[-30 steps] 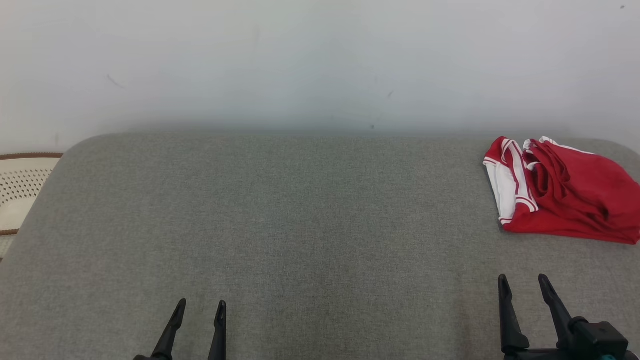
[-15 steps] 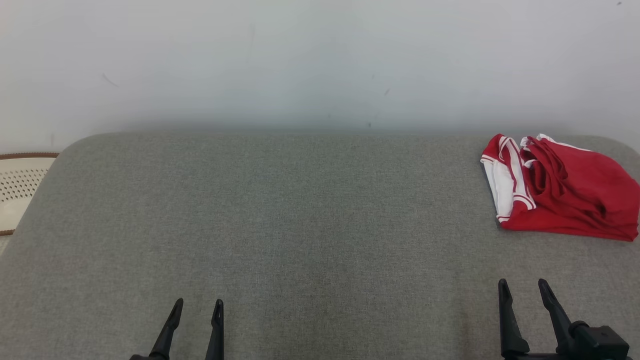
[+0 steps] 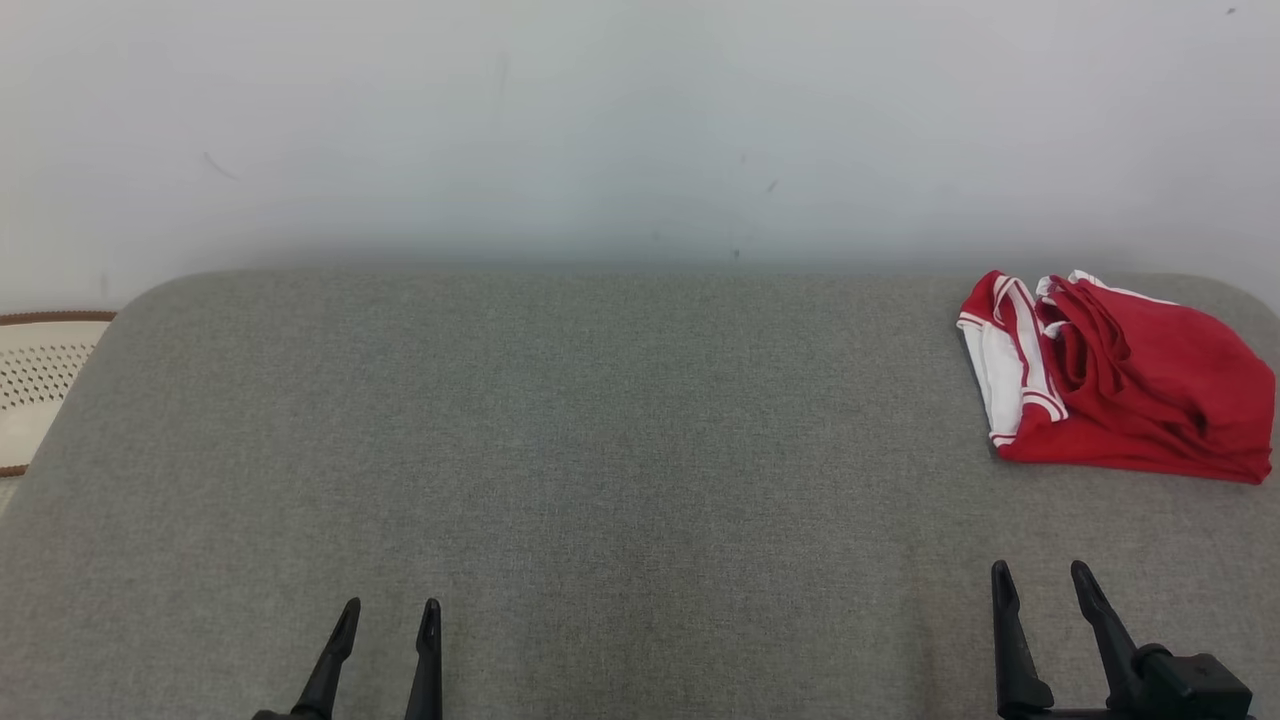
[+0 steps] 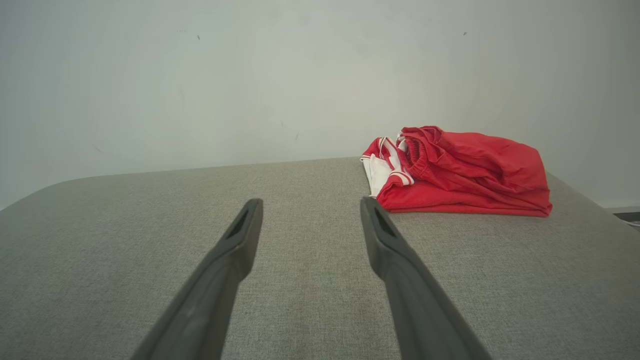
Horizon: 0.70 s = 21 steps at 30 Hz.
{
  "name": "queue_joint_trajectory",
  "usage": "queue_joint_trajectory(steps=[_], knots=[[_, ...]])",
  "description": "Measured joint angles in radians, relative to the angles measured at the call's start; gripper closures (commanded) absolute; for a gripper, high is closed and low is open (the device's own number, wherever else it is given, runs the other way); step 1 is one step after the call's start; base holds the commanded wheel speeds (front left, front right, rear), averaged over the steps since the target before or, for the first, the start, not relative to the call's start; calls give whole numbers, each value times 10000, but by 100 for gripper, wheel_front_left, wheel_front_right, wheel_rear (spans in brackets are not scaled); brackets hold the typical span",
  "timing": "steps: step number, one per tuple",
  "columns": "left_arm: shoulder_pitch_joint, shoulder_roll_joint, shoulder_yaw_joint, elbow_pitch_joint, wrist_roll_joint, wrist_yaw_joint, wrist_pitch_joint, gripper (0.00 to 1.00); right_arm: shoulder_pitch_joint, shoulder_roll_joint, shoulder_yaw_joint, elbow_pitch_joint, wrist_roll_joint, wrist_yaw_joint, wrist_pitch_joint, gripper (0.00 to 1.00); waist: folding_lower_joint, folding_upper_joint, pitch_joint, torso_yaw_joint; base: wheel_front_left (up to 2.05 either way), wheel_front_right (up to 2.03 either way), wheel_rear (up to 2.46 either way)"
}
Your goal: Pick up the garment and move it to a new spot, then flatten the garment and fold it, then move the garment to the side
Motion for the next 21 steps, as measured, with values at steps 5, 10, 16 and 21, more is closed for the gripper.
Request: queue_joint_trajectory(steps=[5,10,16,21], knots=[[2,38,-12,-6,-58,-42,-27,0,0,4,12,38,10,0,0,0,0,0,-38,-7,0,0,0],[102,8,-65,245,-75,-79,-23,100,53,6,17,345,19,0,35,100,0,0,-55,-10,0,0,0],[247,-71,-58,470,-685,-165,63,100,208,-21,-48,616,805,0,130,100,0,-1,-43,-9,0,0,0],[237,-140,-12,541,-1630,-322,169,100,200,-138,-165,665,1983,0,257,100,0,0,-28,-8,0,0,0]])
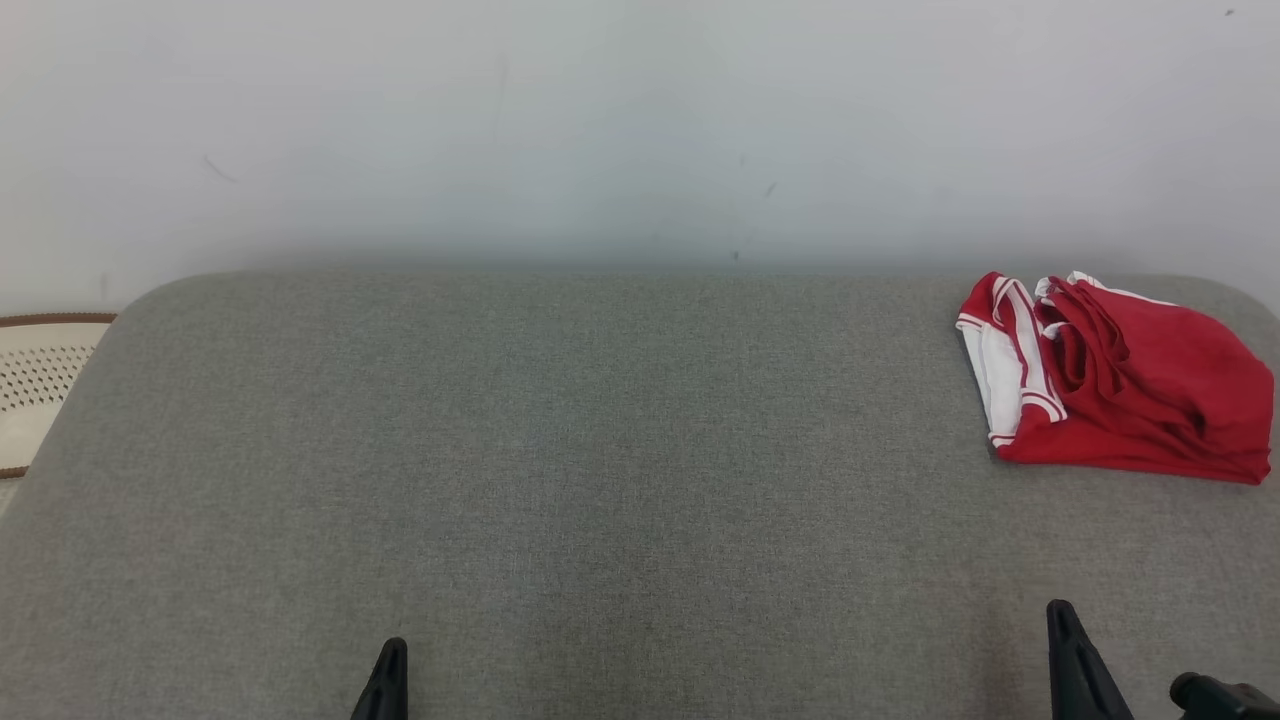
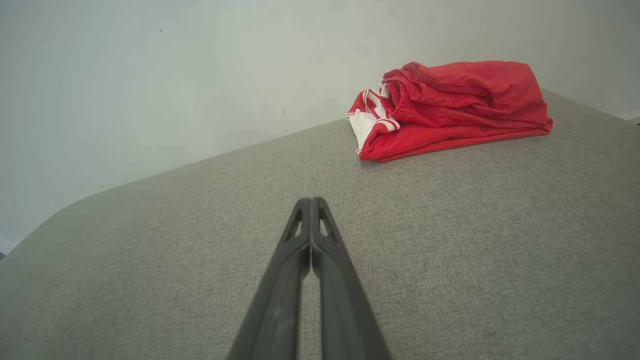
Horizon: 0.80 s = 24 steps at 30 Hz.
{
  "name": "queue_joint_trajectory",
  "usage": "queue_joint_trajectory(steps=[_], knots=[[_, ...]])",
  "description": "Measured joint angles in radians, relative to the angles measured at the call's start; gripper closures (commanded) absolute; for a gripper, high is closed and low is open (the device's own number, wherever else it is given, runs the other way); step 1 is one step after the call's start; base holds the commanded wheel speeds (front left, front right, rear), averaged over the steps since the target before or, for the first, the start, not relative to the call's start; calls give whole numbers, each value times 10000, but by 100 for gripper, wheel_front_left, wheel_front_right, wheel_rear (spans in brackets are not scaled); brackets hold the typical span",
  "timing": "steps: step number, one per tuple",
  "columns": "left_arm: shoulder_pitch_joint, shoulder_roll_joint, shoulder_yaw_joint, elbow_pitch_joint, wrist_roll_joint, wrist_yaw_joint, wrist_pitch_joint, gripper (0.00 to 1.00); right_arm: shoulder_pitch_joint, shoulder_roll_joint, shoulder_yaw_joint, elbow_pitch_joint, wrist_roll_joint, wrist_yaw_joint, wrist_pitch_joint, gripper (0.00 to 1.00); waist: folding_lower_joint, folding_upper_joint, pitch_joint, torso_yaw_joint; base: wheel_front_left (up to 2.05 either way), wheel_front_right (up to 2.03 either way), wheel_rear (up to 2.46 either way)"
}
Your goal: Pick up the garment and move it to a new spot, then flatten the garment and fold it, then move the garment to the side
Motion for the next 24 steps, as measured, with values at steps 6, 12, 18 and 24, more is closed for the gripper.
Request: queue_joint_trajectory(steps=[6,12,18,24], knots=[[-30,-50,52,174,-1058,-199,155,100,-11,-142,-150,86,1313,0,161,100,0,0,17,1,0,0,0],[-74,-94,105,301,-1994,-382,259,100,-26,-255,-291,188,2518,0,313,100,0,0,33,3,0,0,0],[-234,-142,157,414,-2959,-562,384,100,-70,-372,-441,261,3628,0,481,100,0,0,49,5,0,0,0],[-262,-209,213,550,-3777,-732,497,100,-189,-476,-581,303,4684,0,614,100,0,-1,66,7,0,0,0]])
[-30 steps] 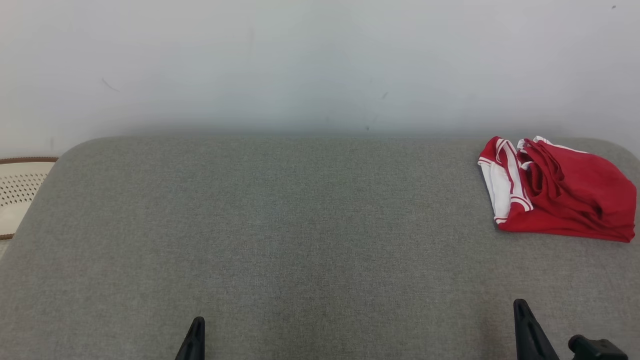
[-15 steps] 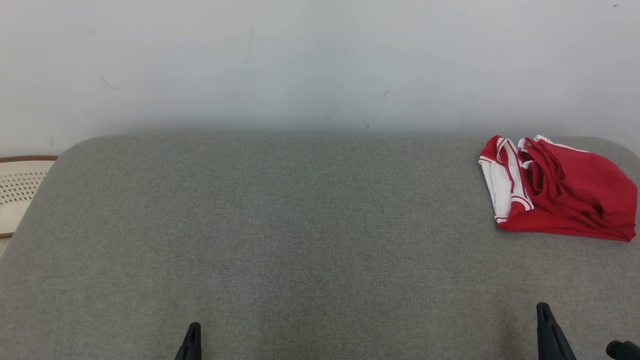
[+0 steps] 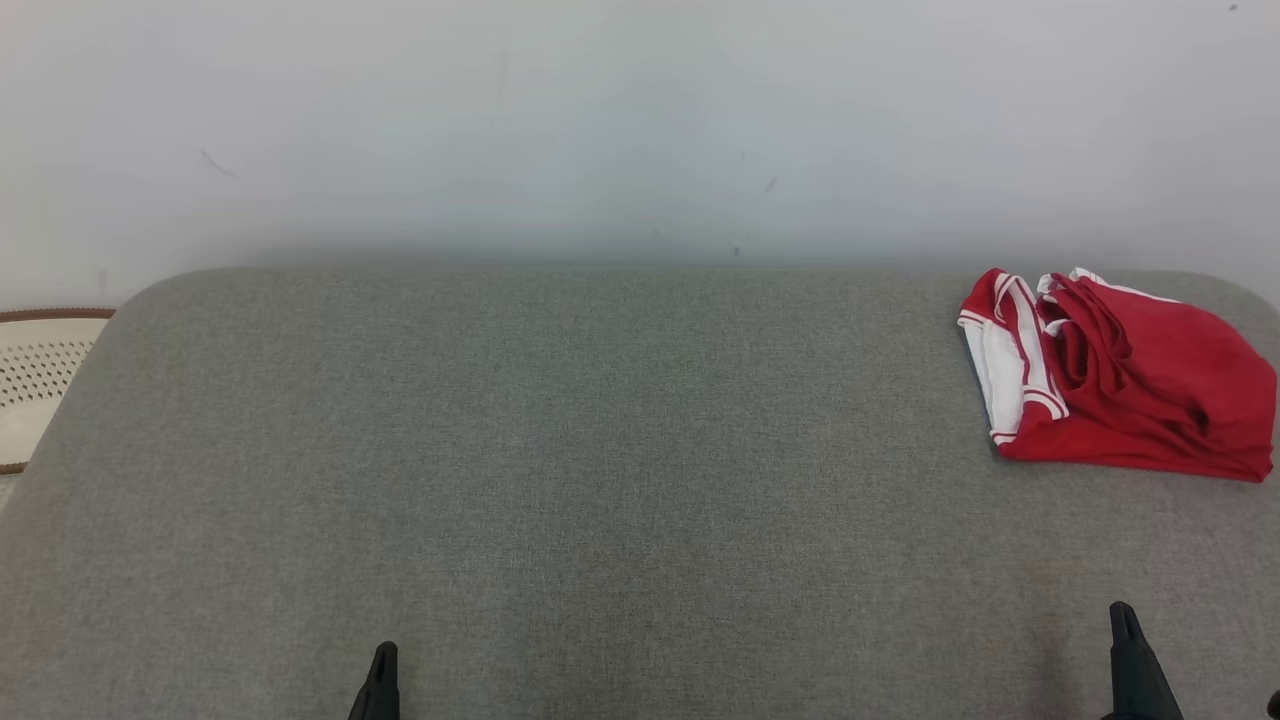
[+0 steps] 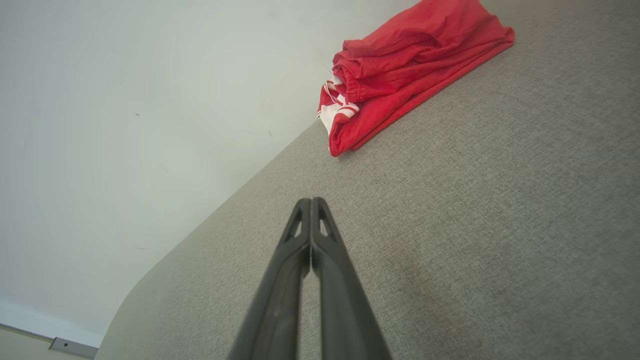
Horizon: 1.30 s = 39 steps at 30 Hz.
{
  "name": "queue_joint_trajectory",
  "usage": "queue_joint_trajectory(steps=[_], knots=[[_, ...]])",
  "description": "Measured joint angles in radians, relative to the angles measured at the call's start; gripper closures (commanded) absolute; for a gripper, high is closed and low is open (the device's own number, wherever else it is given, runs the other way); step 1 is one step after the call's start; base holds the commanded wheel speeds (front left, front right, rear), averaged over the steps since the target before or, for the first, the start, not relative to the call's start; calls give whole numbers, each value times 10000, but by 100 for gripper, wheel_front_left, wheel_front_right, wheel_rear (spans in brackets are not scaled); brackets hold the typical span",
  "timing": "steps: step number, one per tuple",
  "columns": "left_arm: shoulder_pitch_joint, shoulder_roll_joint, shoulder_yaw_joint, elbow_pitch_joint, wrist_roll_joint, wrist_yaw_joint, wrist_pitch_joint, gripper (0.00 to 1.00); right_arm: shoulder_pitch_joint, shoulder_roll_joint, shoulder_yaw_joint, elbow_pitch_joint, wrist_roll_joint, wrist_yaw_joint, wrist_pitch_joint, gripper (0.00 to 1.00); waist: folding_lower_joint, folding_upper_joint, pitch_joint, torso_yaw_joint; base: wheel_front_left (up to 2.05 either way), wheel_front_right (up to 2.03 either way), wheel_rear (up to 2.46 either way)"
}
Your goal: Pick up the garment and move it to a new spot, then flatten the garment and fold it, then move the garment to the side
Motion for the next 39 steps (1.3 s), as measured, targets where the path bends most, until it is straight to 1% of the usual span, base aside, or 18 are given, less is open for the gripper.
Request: queue_joint_trajectory(steps=[11,19,39], knots=[[-174,-105,113,205,-1592,-341,188,100,-20,-159,-280,121,1889,0,290,100,0,0,32,3,0,0,0],[-231,-159,163,330,-2495,-520,299,100,-40,-244,-458,222,3022,0,481,100,0,0,54,5,0,0,0],[-421,-263,274,587,-4441,-882,535,100,-210,-420,-861,372,5346,-6,882,100,0,0,106,10,0,0,0]])
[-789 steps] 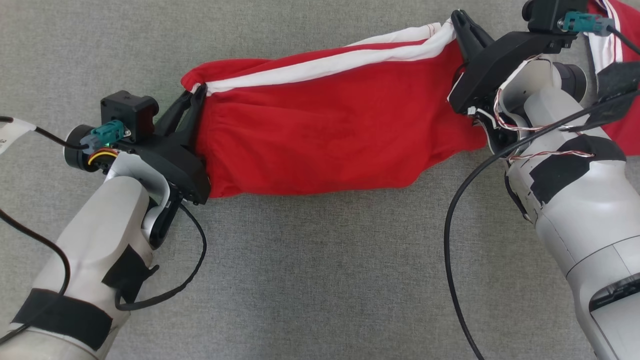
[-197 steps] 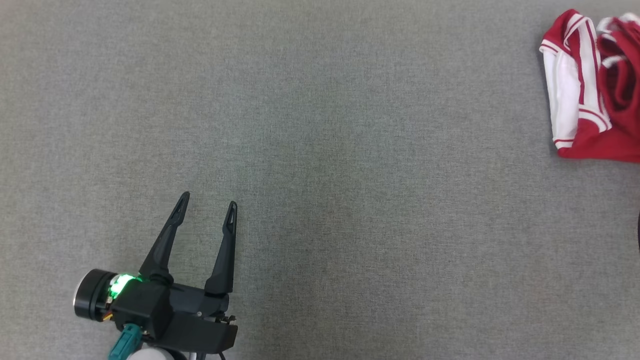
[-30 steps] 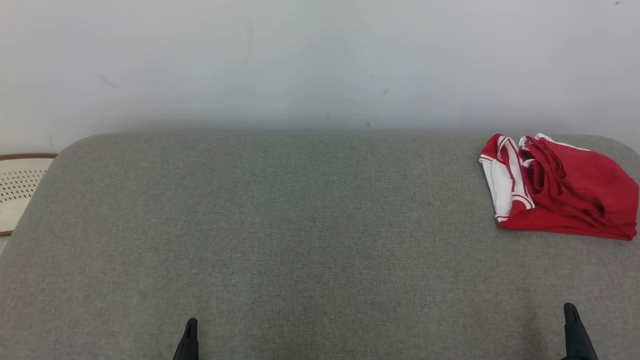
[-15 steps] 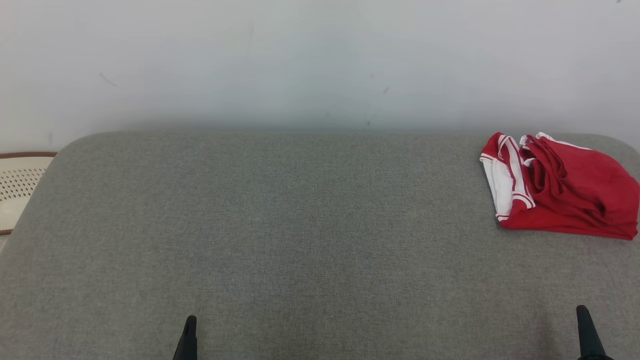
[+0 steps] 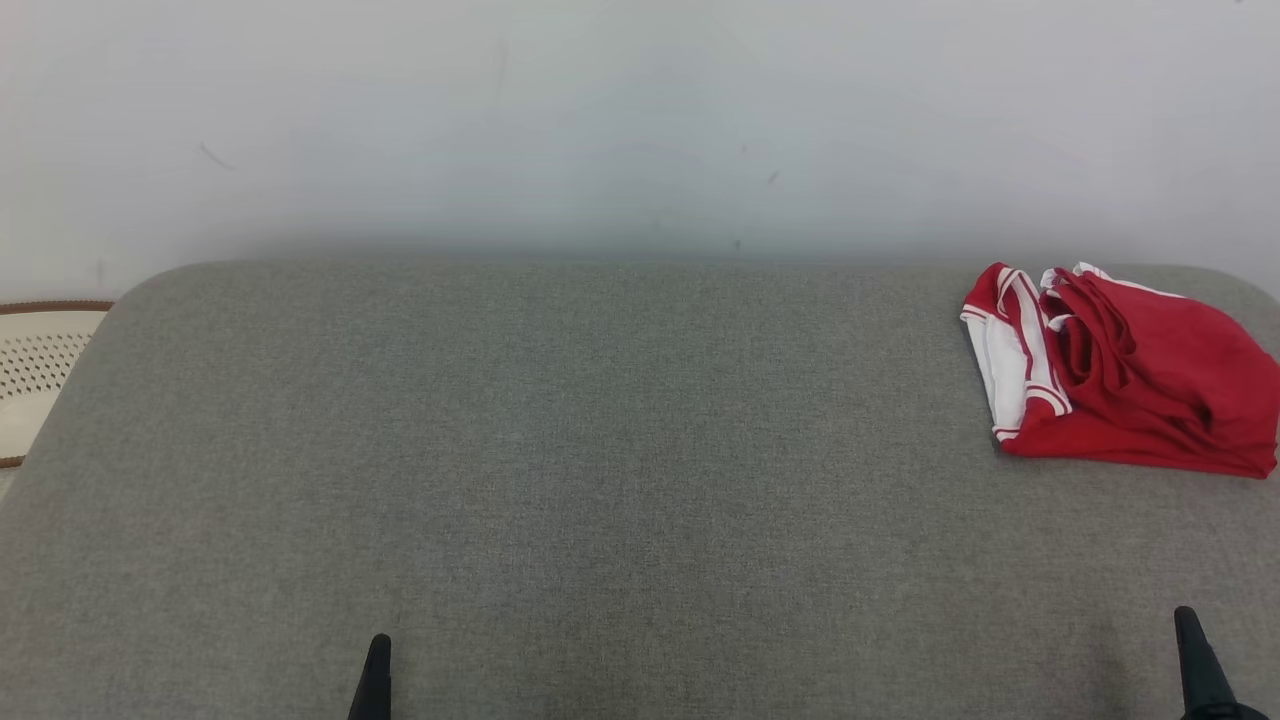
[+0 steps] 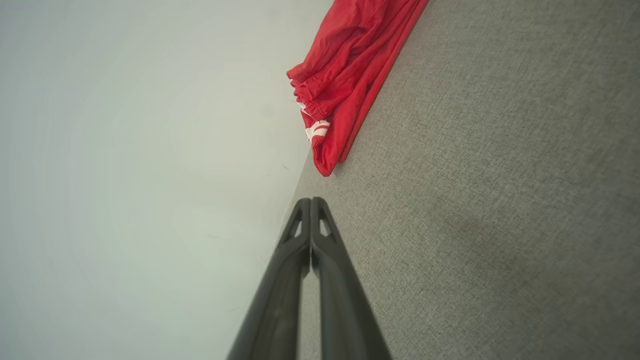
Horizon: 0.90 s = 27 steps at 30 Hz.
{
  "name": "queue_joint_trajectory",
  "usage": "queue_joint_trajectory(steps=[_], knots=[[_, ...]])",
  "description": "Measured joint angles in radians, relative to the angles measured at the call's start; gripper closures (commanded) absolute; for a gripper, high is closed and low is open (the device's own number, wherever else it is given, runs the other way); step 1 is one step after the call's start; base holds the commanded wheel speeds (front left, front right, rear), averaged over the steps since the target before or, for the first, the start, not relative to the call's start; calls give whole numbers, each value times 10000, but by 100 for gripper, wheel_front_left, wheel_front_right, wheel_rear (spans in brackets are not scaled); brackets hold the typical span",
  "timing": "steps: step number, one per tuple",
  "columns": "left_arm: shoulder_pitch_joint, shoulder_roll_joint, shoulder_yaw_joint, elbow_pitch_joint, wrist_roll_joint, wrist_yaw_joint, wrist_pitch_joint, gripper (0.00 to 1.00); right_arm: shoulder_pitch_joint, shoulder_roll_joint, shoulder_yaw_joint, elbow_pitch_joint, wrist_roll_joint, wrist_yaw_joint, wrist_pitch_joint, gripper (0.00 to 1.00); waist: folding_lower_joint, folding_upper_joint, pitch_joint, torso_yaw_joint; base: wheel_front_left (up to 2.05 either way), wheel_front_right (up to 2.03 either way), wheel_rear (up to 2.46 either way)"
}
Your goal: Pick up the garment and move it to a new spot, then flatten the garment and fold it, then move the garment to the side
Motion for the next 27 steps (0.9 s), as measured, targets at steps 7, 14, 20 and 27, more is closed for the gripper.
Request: queue_joint_trajectory(steps=[7,14,20,27], knots=[[-135,-52,52,69,-640,-161,88,100,-13,-44,-132,48,773,0,130,100,0,0,19,2,0,0,0],[-151,-96,102,138,-1248,-263,161,100,-34,-88,-272,111,1480,0,251,100,0,0,38,4,0,0,0],[-185,-128,134,199,-1755,-353,224,100,-58,-127,-384,171,2057,0,393,100,0,0,54,5,0,0,0],[-221,-167,167,293,-2295,-449,284,100,-133,-167,-504,224,2692,0,497,100,0,0,73,7,0,0,0]])
